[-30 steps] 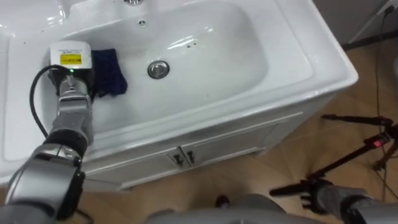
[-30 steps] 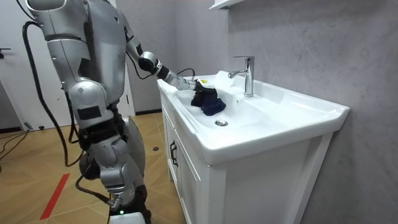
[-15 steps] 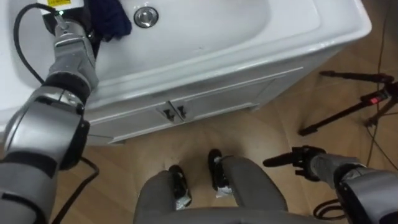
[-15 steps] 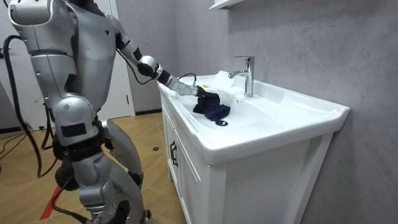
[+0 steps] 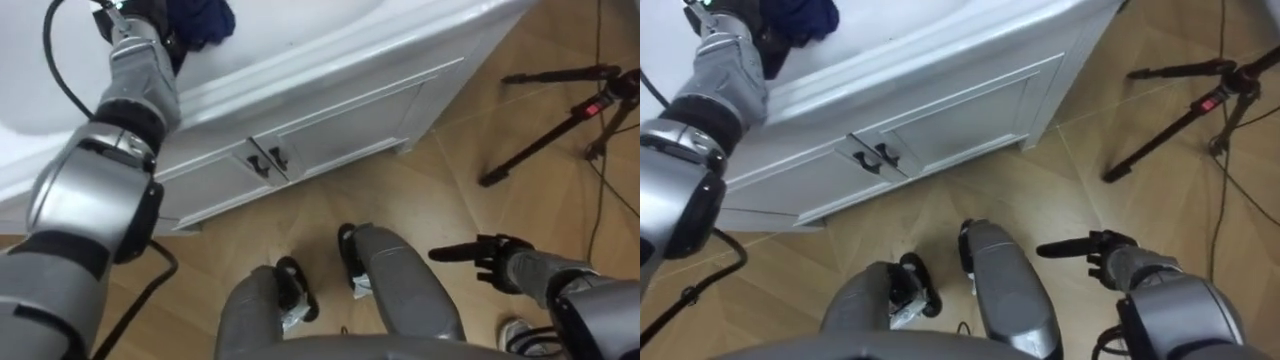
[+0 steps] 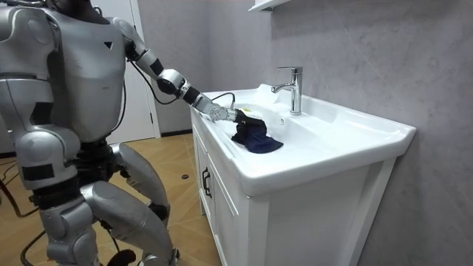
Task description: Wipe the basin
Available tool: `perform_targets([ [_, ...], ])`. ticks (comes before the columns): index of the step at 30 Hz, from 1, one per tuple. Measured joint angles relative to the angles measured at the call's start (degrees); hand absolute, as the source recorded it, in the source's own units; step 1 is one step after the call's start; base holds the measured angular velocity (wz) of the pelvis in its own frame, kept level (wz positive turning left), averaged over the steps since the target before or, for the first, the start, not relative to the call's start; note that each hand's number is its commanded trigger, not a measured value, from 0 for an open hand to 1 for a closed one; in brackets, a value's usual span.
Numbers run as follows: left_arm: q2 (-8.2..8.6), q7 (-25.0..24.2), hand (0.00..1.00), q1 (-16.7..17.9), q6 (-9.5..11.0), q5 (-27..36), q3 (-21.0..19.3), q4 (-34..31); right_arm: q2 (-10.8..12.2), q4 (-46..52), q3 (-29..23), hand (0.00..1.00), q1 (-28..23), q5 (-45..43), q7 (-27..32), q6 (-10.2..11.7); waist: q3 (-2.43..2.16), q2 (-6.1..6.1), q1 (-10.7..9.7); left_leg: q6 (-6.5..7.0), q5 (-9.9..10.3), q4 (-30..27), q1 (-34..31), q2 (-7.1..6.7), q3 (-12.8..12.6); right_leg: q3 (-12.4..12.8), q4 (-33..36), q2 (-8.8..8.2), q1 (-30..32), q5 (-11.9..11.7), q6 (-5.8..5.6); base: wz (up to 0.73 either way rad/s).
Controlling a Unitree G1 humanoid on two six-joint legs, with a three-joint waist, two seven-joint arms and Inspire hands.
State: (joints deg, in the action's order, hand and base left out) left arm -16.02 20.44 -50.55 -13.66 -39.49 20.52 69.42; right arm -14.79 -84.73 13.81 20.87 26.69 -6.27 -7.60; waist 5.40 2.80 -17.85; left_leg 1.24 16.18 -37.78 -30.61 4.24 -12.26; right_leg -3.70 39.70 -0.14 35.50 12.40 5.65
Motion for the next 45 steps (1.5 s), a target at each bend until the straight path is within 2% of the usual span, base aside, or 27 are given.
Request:
perform_targets([
  [5, 0.83, 0.6, 1.00, -0.8, 0.0, 8.0, -0.1, -0.1, -0.7, 0.5, 0.0, 0.00, -1.5, 0.5, 0.0, 0.1, -0.04, 0.08, -1.5, -0.24, 0.7, -0.9, -0.3, -0.16, -0.3, 0.7, 2.3, -0.20, 1.1, 1.4, 0.21, 0.00],
  [7, 0.80, 0.7, 1.00, -1.7, 0.0, 11.9, -0.1, -0.1, -1.4, 1.4, 0.0, 0.00, -2.6, 0.4, 0.2, 0.1, -0.04, 0.00, -2.0, -0.30, 0.8, -1.0, -0.7, -0.69, -0.2, 0.7, 3.3, -0.65, 1.8, 1.9, 0.38, 0.10],
  [11, 1.18, 2.1, 1.00, -1.8, 0.7, 20.1, -2.2, -0.6, -1.9, 1.8, 0.1, 0.00, -5.3, -0.4, 1.2, 0.6, -0.07, -0.25, -3.1, -0.43, 1.3, -1.0, -0.7, -0.82, 0.1, 0.5, 3.4, -0.75, 1.7, 2.4, 0.24, 0.04],
  [13, 1.35, 2.9, 1.00, -2.0, 1.6, 24.5, -2.9, -0.7, -2.4, 1.7, 0.1, 0.00, -5.6, -1.0, 1.5, 0.7, -0.09, -0.30, -3.6, -0.41, 1.3, -1.1, -0.6, -0.99, 0.3, 0.5, 3.7, -0.96, 1.7, 2.6, 0.02, 0.04],
  [16, 2.16, 3.1, 1.00, -2.1, 4.3, 30.0, -3.7, -2.3, -2.6, 2.1, 0.1, 0.00, -7.3, -1.6, 2.1, 0.8, -0.19, -1.10, -3.9, -0.11, 1.5, -1.5, -0.6, -1.05, 0.1, 0.5, 4.3, -1.29, 1.7, 3.0, -0.10, 0.02],
  [17, 2.83, 3.6, 1.00, -2.1, 5.7, 31.1, -4.2, -2.7, -2.6, 2.1, 0.1, 0.00, -7.7, -2.0, 2.1, 0.8, -0.24, -1.46, -3.9, 0.02, 1.6, -1.6, -0.6, -1.03, 0.0, 0.5, 4.3, -1.29, 1.7, 2.9, 0.02, -0.05],
  [18, 3.81, 4.1, 1.00, -2.1, 7.3, 31.3, -4.5, -2.9, -2.7, 2.1, 0.1, 0.00, -7.9, -2.2, 2.1, 0.8, -0.25, -1.74, -4.0, 0.11, 1.8, -1.8, -0.6, -0.98, -0.1, 0.6, 4.3, -1.29, 1.7, 2.8, 0.14, -0.05],
  [20, 4.69, 4.9, 1.00, -2.1, 9.4, 32.1, -4.6, -3.0, -2.7, 2.2, 0.1, 0.00, -8.3, -2.4, 2.0, 1.4, -0.29, -1.95, -4.1, 0.29, 2.1, -2.1, -0.6, -0.88, -0.3, 0.7, 4.4, -1.27, 1.7, 2.8, 0.12, -0.10],
  [23, 5.10, 5.4, 1.00, -2.1, 11.0, 32.4, -4.7, -3.1, -2.8, 2.2, 0.7, 0.00, -8.6, -2.3, 1.9, 2.3, -0.31, -1.92, -3.9, 0.36, 3.4, -3.7, -0.6, -0.48, -0.7, 0.6, 5.4, -1.26, 1.9, 3.2, 0.14, -0.13],
  [31, 5.23, 4.5, 1.00, -2.1, 12.4, 32.7, -4.6, -5.3, -2.7, 2.2, 1.6, 0.00, -8.4, -2.0, 1.8, 3.3, -0.53, -1.56, -3.6, 1.14, 4.3, -6.8, -2.4, -0.82, -0.6, 0.6, 7.7, -1.78, 3.5, 4.3, -0.61, 0.01],
  [39, 5.41, 3.8, 1.00, -2.1, 13.1, 32.6, -4.6, -5.4, -2.6, 2.1, 2.5, 0.00, -8.3, -2.1, 1.8, 3.3, -0.85, -0.99, -3.6, 1.18, 4.6, -8.0, -2.6, -0.79, -0.1, 0.4, 8.8, -1.98, 3.3, 4.5, -0.68, 0.01],
  [45, 5.85, 3.8, 1.00, -2.1, 13.9, 32.5, -4.7, -8.5, -2.4, 1.8, 2.4, 0.00, -8.5, -2.0, 1.8, 3.9, -0.85, -0.83, -3.6, 0.70, 4.6, -8.1, -2.6, -0.62, -0.1, 0.3, 8.9, -1.89, 3.4, 4.5, -0.51, 0.00],
])
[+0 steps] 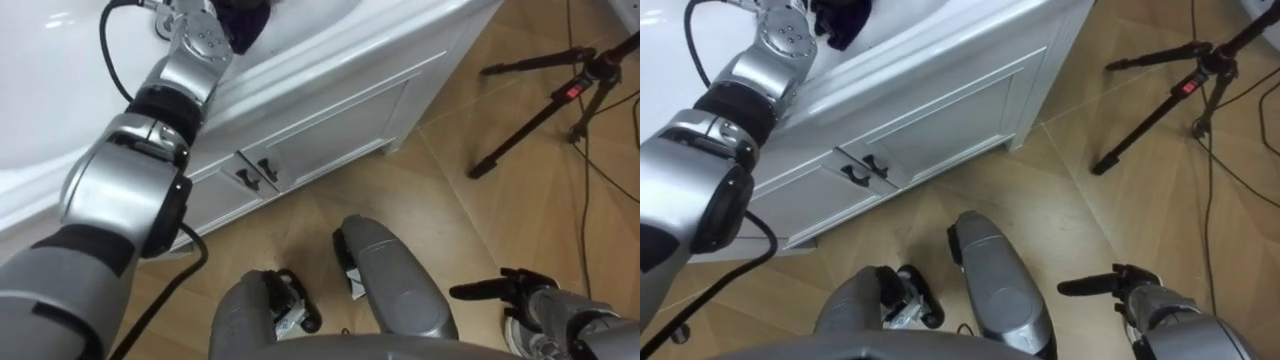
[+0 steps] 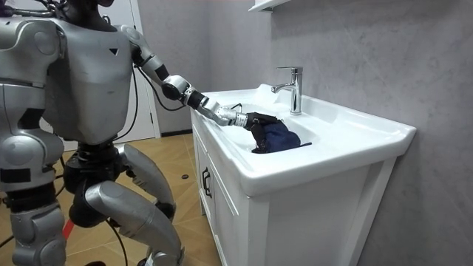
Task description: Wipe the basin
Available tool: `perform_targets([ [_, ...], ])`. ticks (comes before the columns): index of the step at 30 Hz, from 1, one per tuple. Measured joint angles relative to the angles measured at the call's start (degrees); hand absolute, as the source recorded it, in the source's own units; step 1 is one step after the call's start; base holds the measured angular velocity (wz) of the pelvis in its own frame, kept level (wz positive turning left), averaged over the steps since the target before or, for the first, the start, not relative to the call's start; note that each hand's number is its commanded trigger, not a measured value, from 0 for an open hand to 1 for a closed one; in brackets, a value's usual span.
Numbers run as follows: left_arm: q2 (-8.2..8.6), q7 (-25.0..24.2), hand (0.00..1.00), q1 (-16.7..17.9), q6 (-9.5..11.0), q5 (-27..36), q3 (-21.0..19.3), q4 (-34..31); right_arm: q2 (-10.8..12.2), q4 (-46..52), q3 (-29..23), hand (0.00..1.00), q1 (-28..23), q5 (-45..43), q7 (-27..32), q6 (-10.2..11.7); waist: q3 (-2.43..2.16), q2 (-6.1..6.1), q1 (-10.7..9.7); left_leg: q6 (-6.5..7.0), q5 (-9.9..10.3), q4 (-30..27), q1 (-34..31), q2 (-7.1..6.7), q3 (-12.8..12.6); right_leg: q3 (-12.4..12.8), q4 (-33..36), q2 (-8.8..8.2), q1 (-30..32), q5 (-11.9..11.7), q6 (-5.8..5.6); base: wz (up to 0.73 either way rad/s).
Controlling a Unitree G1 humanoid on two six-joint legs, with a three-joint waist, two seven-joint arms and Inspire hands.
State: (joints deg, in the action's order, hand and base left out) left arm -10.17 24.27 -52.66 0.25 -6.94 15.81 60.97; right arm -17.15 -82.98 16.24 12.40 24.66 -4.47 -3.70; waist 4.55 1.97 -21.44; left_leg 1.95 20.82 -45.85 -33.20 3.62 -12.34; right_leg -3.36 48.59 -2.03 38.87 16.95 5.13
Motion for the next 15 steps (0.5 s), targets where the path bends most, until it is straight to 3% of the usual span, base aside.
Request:
perform_targets([
  [10, 0.03, 0.5, 1.00, 0.0, 2.3, -0.7, 0.0, -1.4, 0.1, 0.0, -0.1, 0.00, -0.5, -0.5, -0.2, 0.6, 0.00, 0.02, 0.1, -0.29, -0.1, 0.1, 0.3, 0.83, -0.5, 0.1, -0.3, 0.63, 0.0, -0.3, 0.53, -0.03],
  [15, -0.17, 0.5, 1.00, 0.0, 2.8, -5.5, 0.2, -1.1, -0.5, -0.1, -0.1, 0.00, -0.7, -0.7, -0.7, 0.6, 0.03, -0.03, 1.5, -0.47, 0.1, 0.2, 1.4, 1.34, -1.7, 1.1, -0.3, 1.20, -0.4, -0.4, 0.68, -0.14],
])
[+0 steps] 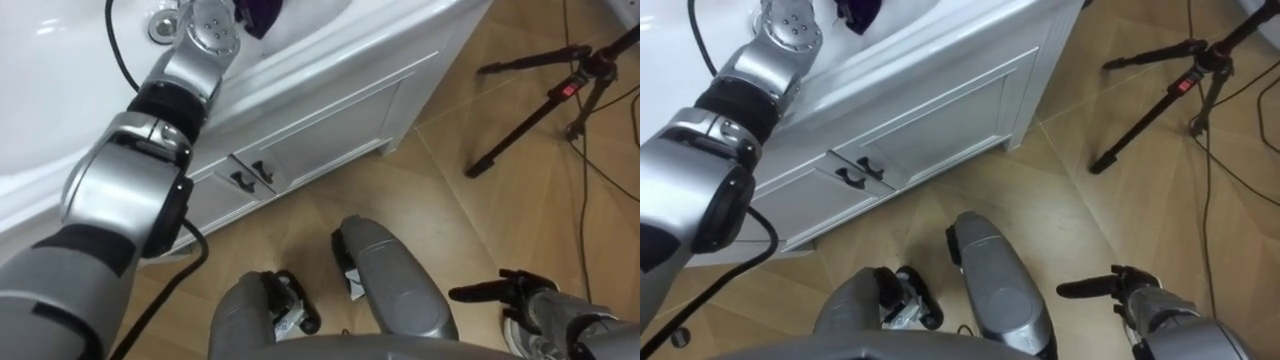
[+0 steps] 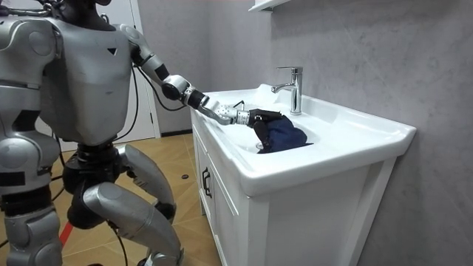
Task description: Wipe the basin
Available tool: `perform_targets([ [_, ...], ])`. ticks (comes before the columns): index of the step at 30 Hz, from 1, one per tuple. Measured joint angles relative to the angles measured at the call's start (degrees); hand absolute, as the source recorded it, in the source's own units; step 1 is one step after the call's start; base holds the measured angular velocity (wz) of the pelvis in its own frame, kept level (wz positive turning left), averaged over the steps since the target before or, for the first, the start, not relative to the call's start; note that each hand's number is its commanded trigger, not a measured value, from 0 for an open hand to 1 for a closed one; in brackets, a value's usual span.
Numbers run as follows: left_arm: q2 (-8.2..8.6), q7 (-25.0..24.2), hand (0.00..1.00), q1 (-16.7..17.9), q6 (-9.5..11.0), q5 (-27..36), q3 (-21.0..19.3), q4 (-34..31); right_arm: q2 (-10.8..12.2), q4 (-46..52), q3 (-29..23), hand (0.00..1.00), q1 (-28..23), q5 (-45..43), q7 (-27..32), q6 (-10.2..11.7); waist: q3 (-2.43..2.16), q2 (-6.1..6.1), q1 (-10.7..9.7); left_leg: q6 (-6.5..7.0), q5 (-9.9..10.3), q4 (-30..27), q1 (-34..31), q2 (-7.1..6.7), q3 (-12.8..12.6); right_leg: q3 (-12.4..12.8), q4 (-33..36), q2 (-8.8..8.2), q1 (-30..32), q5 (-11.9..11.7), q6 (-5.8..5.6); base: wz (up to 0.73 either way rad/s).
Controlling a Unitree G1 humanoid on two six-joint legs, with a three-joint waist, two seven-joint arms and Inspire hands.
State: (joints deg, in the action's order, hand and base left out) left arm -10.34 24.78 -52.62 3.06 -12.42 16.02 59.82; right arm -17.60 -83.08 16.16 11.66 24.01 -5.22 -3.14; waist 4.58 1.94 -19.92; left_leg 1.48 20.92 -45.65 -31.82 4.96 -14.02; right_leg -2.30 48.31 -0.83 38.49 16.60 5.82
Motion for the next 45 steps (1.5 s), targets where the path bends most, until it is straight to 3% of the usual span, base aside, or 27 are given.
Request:
perform_targets([
  [7, -3.08, -2.3, 1.00, 0.8, 0.6, -12.2, 2.4, 6.2, -0.1, 0.7, -2.4, 0.00, -0.5, -0.1, 0.0, -0.6, 0.03, 0.05, 0.1, -0.41, 0.1, 1.3, 2.6, 0.25, -0.7, 0.2, -0.9, 0.36, -2.3, 0.3, 0.00, -0.04],
  [10, -4.49, -3.0, 1.00, 1.8, 0.2, -16.7, 2.5, 9.4, -0.3, 0.7, -2.4, 0.00, -0.8, -1.0, 0.0, -0.6, -0.04, 0.91, 0.1, -0.75, -0.1, 2.6, 3.7, 0.36, -0.9, 0.2, -2.7, 0.95, -3.5, -0.4, 0.42, -0.07],
  [15, -6.87, -3.7, 1.00, 3.3, -1.0, -24.4, 4.6, 11.4, -2.1, 0.8, -4.0, 0.00, -0.9, -4.7, 0.5, -0.6, -0.12, 3.35, 1.4, -0.66, -0.8, 5.3, 5.7, 0.23, -1.4, 0.4, -4.8, 1.06, -5.5, -0.7, 0.42, -0.03],
  [17, -7.85, -4.4, 1.00, 5.3, -1.2, -25.2, 4.9, 11.4, -2.2, 0.7, -4.0, 0.00, -1.1, -6.5, 0.5, -0.6, -0.44, 3.82, 1.6, -0.86, -1.2, 7.3, 7.7, -0.16, -1.5, 0.5, -6.0, 0.99, -7.2, -0.7, 0.43, 0.00],
  [23, -11.18, -7.5, 1.00, 10.0, -1.9, -31.9, 4.8, 11.1, -2.3, 0.8, -5.3, 0.00, -2.3, -9.8, 1.3, -0.4, -0.81, 4.13, 3.3, -1.48, -3.8, 12.6, 12.4, -1.66, -0.7, -0.7, -10.0, 0.28, -11.7, -0.7, 0.52, 0.13],
  [28, -12.76, -9.1, 1.00, 14.3, -3.1, -35.5, 4.3, 10.6, -2.5, 1.5, -7.1, 0.00, -3.8, -11.3, 1.4, -0.5, -2.24, 4.31, 5.9, -1.81, -5.0, 17.1, 16.9, -1.72, -0.7, -1.8, -14.7, 0.57, -16.8, -1.3, 0.44, 0.10],
  [30, -12.96, -10.6, 1.00, 17.1, -3.8, -37.2, 4.2, 8.9, -2.4, 2.1, -8.0, 0.00, -4.7, -11.3, 1.5, -0.6, -3.41, 4.87, 7.3, -1.88, -5.6, 19.3, 19.1, -1.53, -0.2, -2.3, -18.5, 1.17, -19.9, -2.3, 0.31, 0.07],
  [34, -13.07, -12.8, 1.00, 19.5, -5.1, -37.9, 3.4, 6.0, -2.4, 2.7, -8.7, 0.00, -4.9, -12.0, 1.6, -0.6, -3.78, 5.04, 9.3, -1.82, -6.0, 22.9, 23.1, -1.88, 0.5, -2.9, -22.2, 1.39, -24.3, -3.0, -0.25, 0.07],
  [36, -14.66, -13.1, 1.00, 23.9, -5.1, -39.9, 1.8, 1.6, -2.1, 3.0, -11.0, 0.00, -5.1, -14.1, 1.4, -0.6, -4.32, 5.16, 9.6, -1.95, -6.3, 24.8, 25.3, -1.77, 0.8, -2.9, -25.6, 2.02, -27.2, -3.9, -0.55, 0.02],
  [40, -16.32, -14.3, 1.00, 27.3, -5.1, -42.0, -0.3, -4.5, -2.1, 3.3, -12.3, 0.00, -6.5, -14.3, 2.1, -0.6, -4.58, 5.07, 12.3, -2.04, -6.5, 27.7, 28.6, -1.68, 0.7, -2.4, -29.0, 2.77, -30.5, -4.9, -0.77, -0.10],
  [42, -17.37, -14.9, 1.00, 29.9, -5.1, -42.6, -0.8, -8.6, -2.1, 3.3, -13.8, 0.00, -7.4, -15.0, 2.4, -0.6, -4.99, 5.17, 12.7, -2.14, -6.7, 29.0, 30.0, -1.71, 1.2, -2.7, -30.9, 2.96, -32.5, -5.3, -0.90, 0.03],
  [45, -18.33, -15.5, 1.00, 33.2, -5.2, -45.9, -1.4, -13.3, -2.1, 4.0, -14.8, 0.00, -8.6, -17.8, 3.3, -0.7, -5.02, 5.21, 13.5, -2.23, -6.7, 30.4, 32.3, -1.72, 1.4, -2.8, -32.3, 3.26, -34.8, -5.6, -0.92, -0.03],
])
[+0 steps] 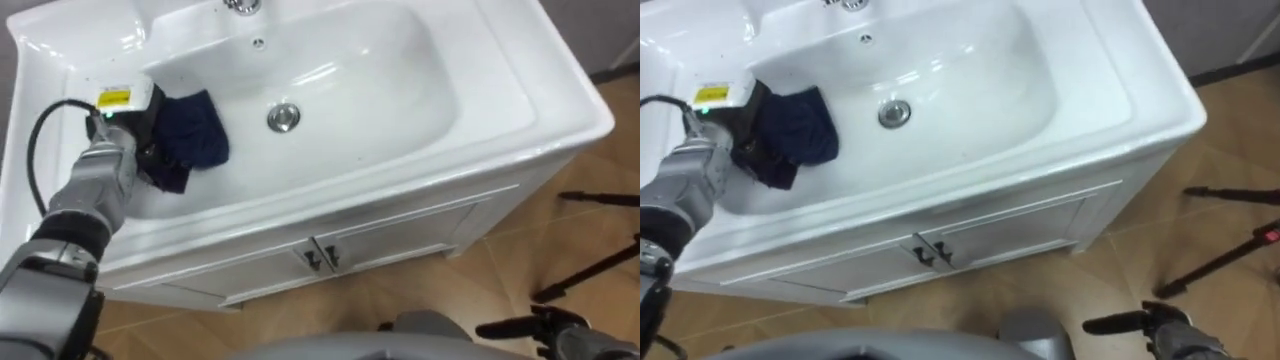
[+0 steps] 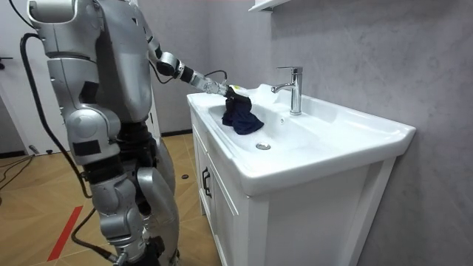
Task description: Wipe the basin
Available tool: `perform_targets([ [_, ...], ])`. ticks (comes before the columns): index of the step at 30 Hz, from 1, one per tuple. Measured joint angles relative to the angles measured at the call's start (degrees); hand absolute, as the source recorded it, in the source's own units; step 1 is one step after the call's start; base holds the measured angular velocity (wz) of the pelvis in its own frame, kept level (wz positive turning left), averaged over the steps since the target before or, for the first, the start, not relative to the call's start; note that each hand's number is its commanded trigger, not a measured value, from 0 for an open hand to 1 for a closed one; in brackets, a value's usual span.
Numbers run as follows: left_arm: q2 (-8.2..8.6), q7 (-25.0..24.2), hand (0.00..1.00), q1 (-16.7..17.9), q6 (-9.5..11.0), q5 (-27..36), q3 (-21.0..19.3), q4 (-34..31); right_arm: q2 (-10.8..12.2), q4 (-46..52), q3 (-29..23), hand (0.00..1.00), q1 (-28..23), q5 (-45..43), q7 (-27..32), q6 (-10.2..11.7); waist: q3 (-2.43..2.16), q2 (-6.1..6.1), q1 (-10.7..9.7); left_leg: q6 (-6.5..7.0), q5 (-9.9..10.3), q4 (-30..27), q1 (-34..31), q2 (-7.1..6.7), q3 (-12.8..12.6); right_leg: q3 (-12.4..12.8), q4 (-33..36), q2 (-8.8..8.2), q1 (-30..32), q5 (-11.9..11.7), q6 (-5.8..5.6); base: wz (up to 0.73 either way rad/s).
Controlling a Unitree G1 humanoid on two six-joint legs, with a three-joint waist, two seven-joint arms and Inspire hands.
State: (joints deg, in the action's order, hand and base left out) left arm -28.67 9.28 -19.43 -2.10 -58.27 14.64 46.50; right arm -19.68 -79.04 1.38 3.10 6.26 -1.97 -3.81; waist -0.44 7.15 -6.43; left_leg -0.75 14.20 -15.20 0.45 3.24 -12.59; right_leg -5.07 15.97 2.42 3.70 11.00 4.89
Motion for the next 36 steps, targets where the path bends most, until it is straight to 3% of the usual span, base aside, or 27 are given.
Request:
perform_targets([
  [4, -0.34, 0.0, 1.00, 6.5, 0.0, -1.1, -4.0, -7.0, 0.0, 1.0, -3.1, 0.00, -1.3, -2.9, 0.0, 0.0, -0.10, 0.08, 0.8, 0.00, 0.0, 1.1, 2.3, 0.05, 0.6, 0.3, -1.8, 0.36, -2.6, -0.2, 0.05, -0.05],
  [6, -0.37, -0.4, 1.00, 9.2, 0.0, -1.0, -6.1, -10.7, 0.0, 1.7, -5.9, 0.00, -2.2, -3.6, 0.1, 0.0, -0.27, 0.17, 1.6, -0.02, 0.0, 1.9, 3.3, 0.00, 2.0, 0.4, -2.5, 0.63, -3.5, -0.2, 0.10, 0.00],
  [17, -0.43, -1.0, 1.00, 10.2, 0.0, 2.6, -9.1, -13.0, -0.1, 3.7, -6.7, 0.00, -2.6, -5.4, -0.1, 0.0, -0.27, 0.00, 2.3, -0.31, -0.2, 3.1, 5.8, -0.09, 4.2, 0.0, -4.2, 0.94, -6.5, -0.2, 0.24, 0.02],
  [22, -0.43, -0.7, 1.00, 10.2, -1.4, 9.6, -13.2, -19.3, 0.0, 4.1, -7.0, 0.00, -3.1, -3.8, -0.7, 0.1, -0.27, -0.36, 2.9, -0.33, -0.2, 3.1, 5.8, -0.27, 5.2, -1.1, -4.4, 0.61, -6.7, -0.2, 0.19, 0.15],
  [24, -0.19, 0.2, 1.00, 10.3, -2.0, 11.4, -15.3, -22.2, 0.1, 4.0, -6.9, 0.00, -3.4, -3.2, -0.8, 0.2, -0.08, -0.68, 3.4, -0.34, -0.2, 3.1, 5.9, -0.34, 5.6, -1.3, -4.4, 0.53, -6.9, -0.2, 0.16, 0.06],
  [28, -0.19, 2.7, 1.00, 10.9, -2.4, 11.4, -17.3, -27.3, 0.3, 3.9, -7.1, 0.00, -4.8, -4.1, -0.9, 0.4, 0.21, -1.53, 3.7, -0.51, -0.3, 3.6, 6.1, -0.57, 6.5, -1.8, -5.1, 0.47, -7.6, -0.2, -0.03, 0.13],
  [30, -0.19, 4.4, 1.00, 13.0, -2.2, 11.4, -19.2, -31.1, 0.5, 3.9, -7.1, 0.00, -5.8, -5.4, -0.7, 0.6, 0.20, -1.66, 3.7, -0.50, -0.3, 3.8, 6.3, -0.67, 6.6, -2.1, -5.4, 0.36, -7.9, -0.3, -0.12, 0.02],
  [36, -0.19, 7.9, 1.00, 14.1, -2.0, 11.4, -19.4, -34.9, 1.3, 3.7, -7.1, 0.00, -7.4, -7.1, -0.7, 0.5, 0.42, -1.87, 3.7, -0.44, -0.3, 3.9, 6.4, -0.88, 6.7, -2.4, -5.4, 0.13, -8.4, -0.2, -0.28, 0.02],
])
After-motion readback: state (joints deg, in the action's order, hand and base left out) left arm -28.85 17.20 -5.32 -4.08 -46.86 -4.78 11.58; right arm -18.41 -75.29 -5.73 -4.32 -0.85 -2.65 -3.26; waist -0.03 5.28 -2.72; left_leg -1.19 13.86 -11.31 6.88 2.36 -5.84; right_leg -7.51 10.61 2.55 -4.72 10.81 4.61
